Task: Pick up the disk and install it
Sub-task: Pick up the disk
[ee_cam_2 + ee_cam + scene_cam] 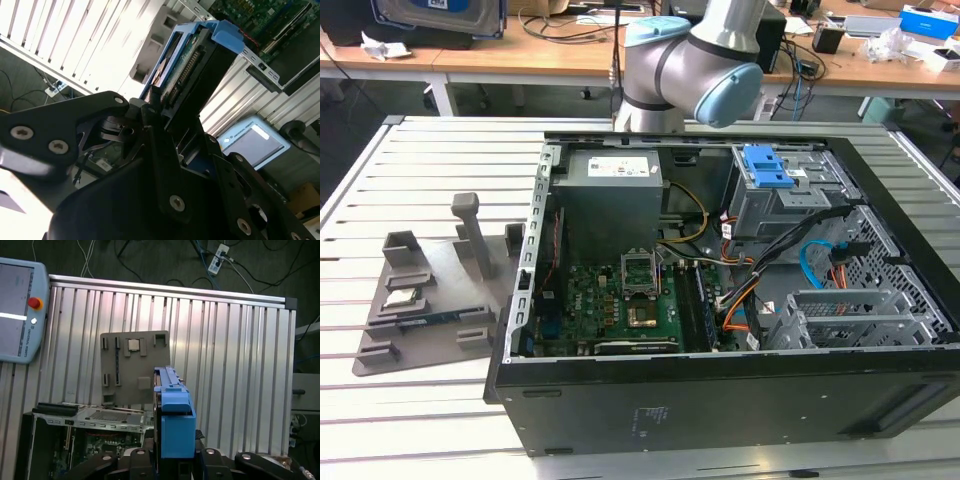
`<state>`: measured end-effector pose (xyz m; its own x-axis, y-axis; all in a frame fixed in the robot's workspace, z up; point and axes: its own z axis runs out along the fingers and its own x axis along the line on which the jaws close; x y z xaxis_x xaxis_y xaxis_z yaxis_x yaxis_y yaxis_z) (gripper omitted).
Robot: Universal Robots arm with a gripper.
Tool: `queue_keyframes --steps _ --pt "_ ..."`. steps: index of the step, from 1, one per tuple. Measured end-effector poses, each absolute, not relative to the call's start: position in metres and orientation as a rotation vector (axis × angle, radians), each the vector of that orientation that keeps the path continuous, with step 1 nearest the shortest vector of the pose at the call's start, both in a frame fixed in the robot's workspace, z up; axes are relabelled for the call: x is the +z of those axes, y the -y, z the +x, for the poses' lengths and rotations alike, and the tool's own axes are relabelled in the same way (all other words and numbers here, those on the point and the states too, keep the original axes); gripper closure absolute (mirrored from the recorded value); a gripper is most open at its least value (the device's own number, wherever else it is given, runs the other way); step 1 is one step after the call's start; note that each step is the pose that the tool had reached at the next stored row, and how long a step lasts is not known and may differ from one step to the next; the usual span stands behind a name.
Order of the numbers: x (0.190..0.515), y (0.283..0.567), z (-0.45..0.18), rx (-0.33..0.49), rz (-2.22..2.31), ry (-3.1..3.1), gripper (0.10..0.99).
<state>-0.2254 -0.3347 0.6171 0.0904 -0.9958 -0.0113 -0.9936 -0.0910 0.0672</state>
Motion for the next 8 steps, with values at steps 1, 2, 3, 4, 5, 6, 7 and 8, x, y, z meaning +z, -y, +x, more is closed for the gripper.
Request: queue_keyframes --steps 1,2,3,4,5,6,7,8 --pt "0.616 0.335 -0.222 -0.083 2.288 2.089 0.722" --pt "0.615 0.335 -0.217 -0.082 2.288 2.089 0.722" --pt "0.614 0.335 -0.214 -0.082 2.287 2.088 0.722" --pt "0.613 0.335 -0.211 -0.081 2.287 2.088 0.722" --pt "0.612 0.335 -0.208 -0.081 2.287 2.088 0.722" --pt "0.611 0.335 -0.203 -0.080 2.286 2.088 0.722" --pt "0.610 0.335 -0.202 -0.080 2.286 2.088 0.722" --pt "0.610 0.335 -0.199 -0.079 2.286 2.087 0.722"
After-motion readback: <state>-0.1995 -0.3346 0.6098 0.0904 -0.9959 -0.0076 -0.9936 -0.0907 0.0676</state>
